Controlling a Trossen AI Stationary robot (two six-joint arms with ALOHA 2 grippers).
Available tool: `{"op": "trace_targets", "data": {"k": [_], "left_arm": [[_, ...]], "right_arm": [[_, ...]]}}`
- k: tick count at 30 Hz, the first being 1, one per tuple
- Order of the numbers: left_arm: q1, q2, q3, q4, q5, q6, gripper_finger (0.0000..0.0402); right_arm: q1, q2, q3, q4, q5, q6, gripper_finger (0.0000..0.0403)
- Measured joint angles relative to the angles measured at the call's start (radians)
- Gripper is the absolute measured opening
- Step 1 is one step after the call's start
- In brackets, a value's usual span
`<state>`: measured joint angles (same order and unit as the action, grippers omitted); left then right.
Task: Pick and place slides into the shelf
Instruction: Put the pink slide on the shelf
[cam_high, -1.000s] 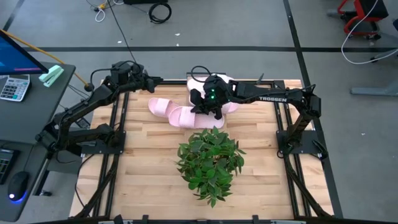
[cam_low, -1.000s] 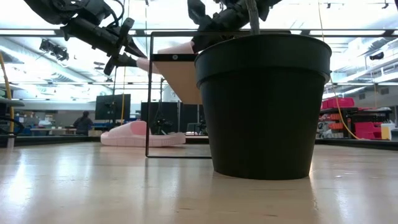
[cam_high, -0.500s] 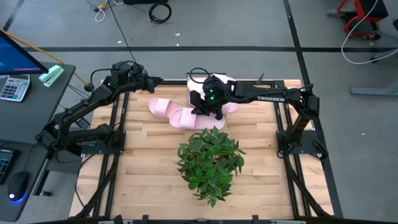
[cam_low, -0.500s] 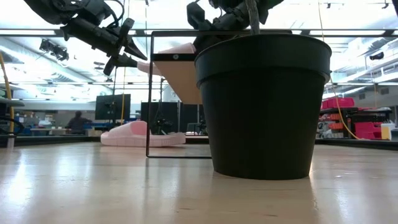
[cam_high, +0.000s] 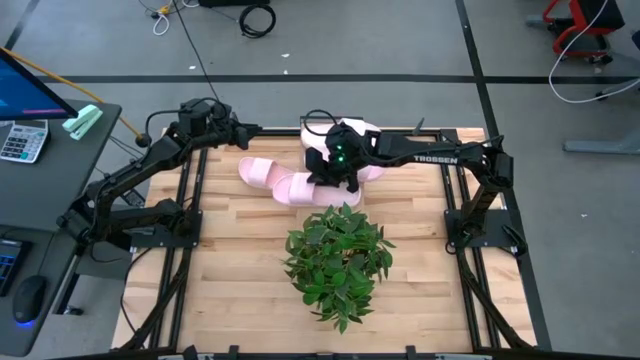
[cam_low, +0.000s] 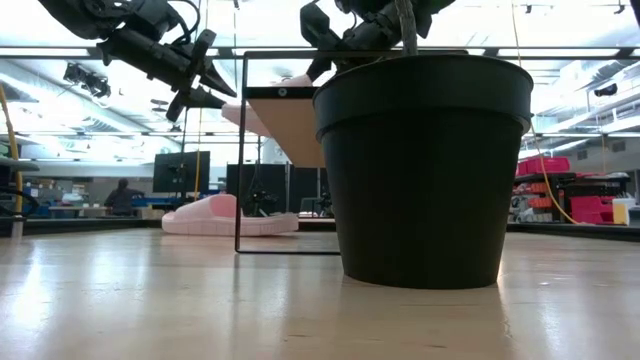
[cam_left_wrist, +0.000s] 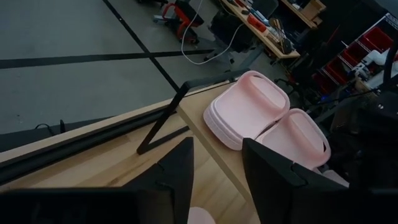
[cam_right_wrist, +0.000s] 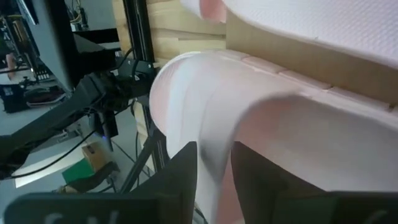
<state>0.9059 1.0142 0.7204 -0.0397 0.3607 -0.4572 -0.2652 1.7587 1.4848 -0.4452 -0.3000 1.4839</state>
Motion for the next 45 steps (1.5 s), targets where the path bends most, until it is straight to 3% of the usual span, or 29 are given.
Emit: {"op": "trace_targets", "data": {"k": [22, 35, 39, 45], "left_arm": [[0.000, 0.000, 0.000, -0.024, 0.000, 0.024, 0.0137], [0.000, 0.000, 0.000, -0.050, 0.000, 0.024, 0.0144], [0.000, 0.000, 0.000, -0.129, 0.000, 0.011, 0.0139], [0.000, 0.000, 0.000, -0.372, 0.003, 0.000, 0.0141]], "right_arm": [[-0.001, -0.025, 0.033, -0.141, -0.020, -0.069, 0.0098], [-0.008, -0.129, 0.033, -0.240, 0.118, -0.091, 0.0080], [-0.017, -0.182, 0.033, -0.250, 0.160, -0.140, 0.0075], [-0.036, -0.266, 0.033, -0.275, 0.260, -0.219, 0.0072]]}}
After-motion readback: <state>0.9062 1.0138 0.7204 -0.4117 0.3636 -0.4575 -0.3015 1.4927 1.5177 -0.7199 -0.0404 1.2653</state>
